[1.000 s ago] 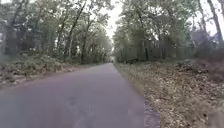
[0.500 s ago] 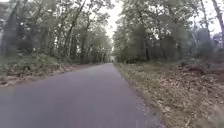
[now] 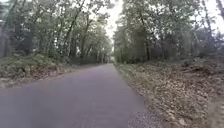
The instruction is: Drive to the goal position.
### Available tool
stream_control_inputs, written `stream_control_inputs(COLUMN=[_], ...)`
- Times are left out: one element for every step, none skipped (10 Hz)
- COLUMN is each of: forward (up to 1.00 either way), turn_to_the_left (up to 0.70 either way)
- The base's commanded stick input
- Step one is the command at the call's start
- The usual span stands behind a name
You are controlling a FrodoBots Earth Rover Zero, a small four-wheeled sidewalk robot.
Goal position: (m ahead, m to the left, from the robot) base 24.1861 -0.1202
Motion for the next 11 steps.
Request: stream_control_inputs(forward=[0.7,0.7,0.7,0.7,0.7,0.7,0.7,0.7,0.7,0.7,0.7], turn_to_the_left=[0.0,0.0,0.0,0.0,0.0,0.0,0.0,0.0,0.0,0.0,0.0])
